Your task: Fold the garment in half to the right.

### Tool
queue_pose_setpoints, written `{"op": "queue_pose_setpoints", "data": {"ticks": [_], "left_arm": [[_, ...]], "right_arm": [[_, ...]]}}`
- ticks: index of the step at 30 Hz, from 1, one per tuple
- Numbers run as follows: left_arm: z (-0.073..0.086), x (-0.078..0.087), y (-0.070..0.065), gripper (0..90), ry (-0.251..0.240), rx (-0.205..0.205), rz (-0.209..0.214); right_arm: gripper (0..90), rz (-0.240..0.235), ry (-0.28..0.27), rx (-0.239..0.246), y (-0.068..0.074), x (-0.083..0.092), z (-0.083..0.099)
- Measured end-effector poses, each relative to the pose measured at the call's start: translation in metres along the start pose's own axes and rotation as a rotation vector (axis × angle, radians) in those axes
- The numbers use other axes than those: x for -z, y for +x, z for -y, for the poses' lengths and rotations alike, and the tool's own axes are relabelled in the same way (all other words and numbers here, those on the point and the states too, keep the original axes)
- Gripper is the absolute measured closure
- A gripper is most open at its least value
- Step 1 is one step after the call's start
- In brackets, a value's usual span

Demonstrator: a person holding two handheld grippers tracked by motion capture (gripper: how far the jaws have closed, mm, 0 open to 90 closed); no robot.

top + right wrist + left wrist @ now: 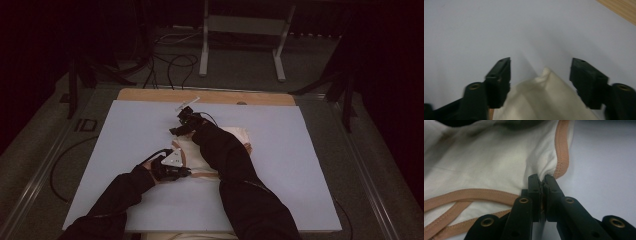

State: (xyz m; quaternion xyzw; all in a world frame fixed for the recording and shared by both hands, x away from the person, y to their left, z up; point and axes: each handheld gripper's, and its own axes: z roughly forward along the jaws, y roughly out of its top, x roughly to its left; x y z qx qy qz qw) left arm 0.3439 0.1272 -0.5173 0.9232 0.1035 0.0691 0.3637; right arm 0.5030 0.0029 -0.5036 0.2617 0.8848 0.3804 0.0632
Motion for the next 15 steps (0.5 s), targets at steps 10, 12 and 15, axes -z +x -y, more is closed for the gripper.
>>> {"op": "queue_pose_setpoints", "data": {"ticks": [10,12,15], "left_arm": [[0.000,-0.001,0.000,86.3,0.002,0.006,0.004],[0.000,-0.001,0.000,86.3,0.000,0.008,0.004],[0.000,-0.001,0.000,86.3,-0.003,0.012,0.005]], "right_arm": [[45.7,0.030,0.024,0.006,-0.005,-0.016,0.008],[48.0,0.034,0.035,0.013,-0.005,-0.017,0.010],[50.5,0.034,0.034,0.021,-0.005,-0.018,0.010]]}}
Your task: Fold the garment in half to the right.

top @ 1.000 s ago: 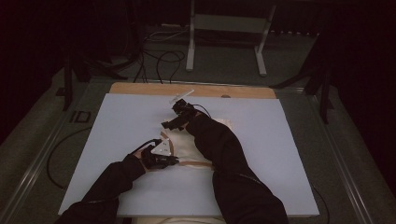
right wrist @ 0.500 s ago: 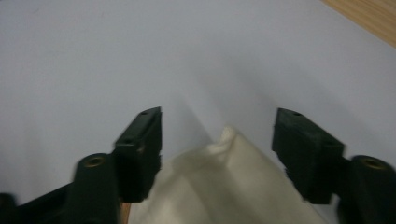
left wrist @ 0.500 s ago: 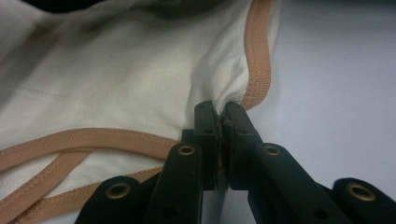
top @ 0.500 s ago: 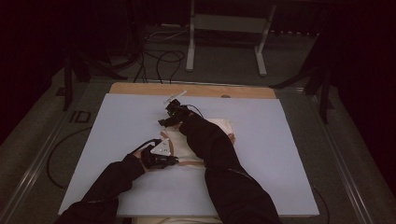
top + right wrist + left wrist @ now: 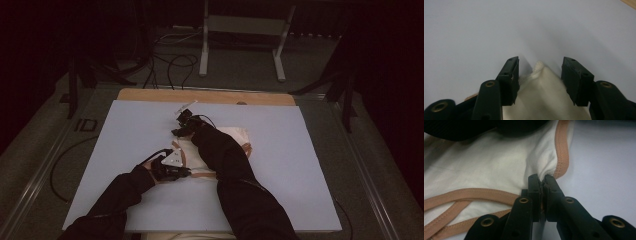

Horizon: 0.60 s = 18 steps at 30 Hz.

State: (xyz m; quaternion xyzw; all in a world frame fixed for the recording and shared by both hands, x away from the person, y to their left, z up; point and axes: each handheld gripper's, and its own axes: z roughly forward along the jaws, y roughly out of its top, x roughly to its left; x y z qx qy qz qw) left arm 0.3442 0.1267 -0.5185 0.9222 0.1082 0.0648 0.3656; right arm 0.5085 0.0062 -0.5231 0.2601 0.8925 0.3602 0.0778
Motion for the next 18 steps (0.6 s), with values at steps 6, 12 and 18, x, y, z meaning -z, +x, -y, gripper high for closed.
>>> {"op": "queue_pose_setpoints", "data": {"ticks": [6,12,18], "left_arm": [[0.000,0.000,0.000,86.3,0.002,0.002,-0.001],[0.000,0.000,0.001,86.5,0.005,0.003,0.006],[-0.001,0.000,0.001,86.6,0.004,0.001,0.006]], "right_arm": [[69.7,0.005,0.006,0.063,0.008,0.000,-0.001],[87.1,0.004,0.012,0.055,0.006,0.003,-0.002],[87.8,-0.013,-0.005,0.045,0.005,0.013,-0.004]]}}
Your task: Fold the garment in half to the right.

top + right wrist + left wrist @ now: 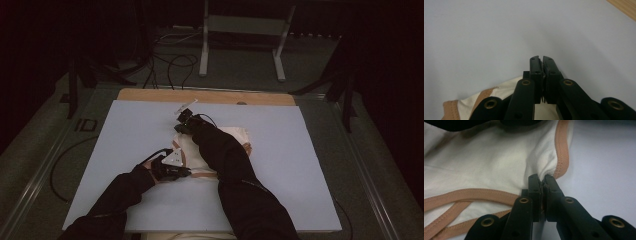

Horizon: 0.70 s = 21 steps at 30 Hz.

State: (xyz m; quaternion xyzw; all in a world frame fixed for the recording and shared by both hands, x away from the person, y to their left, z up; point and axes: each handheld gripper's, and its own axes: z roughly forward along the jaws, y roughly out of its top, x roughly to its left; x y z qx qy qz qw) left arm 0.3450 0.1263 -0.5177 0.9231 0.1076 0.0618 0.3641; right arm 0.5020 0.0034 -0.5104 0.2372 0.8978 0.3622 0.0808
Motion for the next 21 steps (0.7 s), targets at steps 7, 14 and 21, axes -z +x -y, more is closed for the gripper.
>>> {"op": "queue_pose_setpoints", "data": {"ticks": [7,14,21], "left_arm": [[-0.001,0.002,-0.001,86.6,-0.011,-0.015,-0.006],[-0.001,0.002,-0.001,86.6,-0.009,-0.024,-0.007],[-0.004,0.004,-0.001,86.5,-0.008,-0.034,-0.013]], "right_arm": [[88.0,-0.013,-0.009,0.001,0.001,0.007,-0.002],[88.0,-0.024,-0.016,0.010,0.001,0.017,-0.003],[88.0,-0.022,-0.029,0.012,0.001,0.026,-0.006]]}}
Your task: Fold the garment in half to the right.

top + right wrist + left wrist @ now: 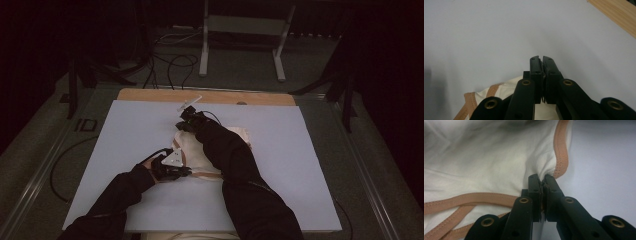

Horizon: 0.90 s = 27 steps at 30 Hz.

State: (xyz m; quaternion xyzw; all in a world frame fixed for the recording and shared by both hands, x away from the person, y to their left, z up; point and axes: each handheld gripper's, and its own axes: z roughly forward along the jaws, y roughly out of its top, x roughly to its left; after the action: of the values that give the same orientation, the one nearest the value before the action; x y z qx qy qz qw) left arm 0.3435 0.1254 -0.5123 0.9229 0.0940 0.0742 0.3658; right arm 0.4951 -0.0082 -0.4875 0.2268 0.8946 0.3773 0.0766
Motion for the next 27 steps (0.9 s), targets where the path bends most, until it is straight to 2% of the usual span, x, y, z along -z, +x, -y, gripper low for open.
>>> {"op": "queue_pose_setpoints", "data": {"ticks": [9,16,27], "left_arm": [[-0.006,0.003,0.001,86.5,0.011,-0.023,-0.002],[-0.019,0.006,0.000,86.4,0.030,-0.065,-0.002],[-0.034,0.011,0.000,86.4,0.042,-0.100,0.002]], "right_arm": [[88.0,0.005,-0.017,0.006,-0.001,0.012,-0.003],[88.0,0.015,-0.039,-0.006,-0.005,0.030,-0.002],[87.9,0.035,-0.062,-0.021,-0.012,0.053,0.000]]}}
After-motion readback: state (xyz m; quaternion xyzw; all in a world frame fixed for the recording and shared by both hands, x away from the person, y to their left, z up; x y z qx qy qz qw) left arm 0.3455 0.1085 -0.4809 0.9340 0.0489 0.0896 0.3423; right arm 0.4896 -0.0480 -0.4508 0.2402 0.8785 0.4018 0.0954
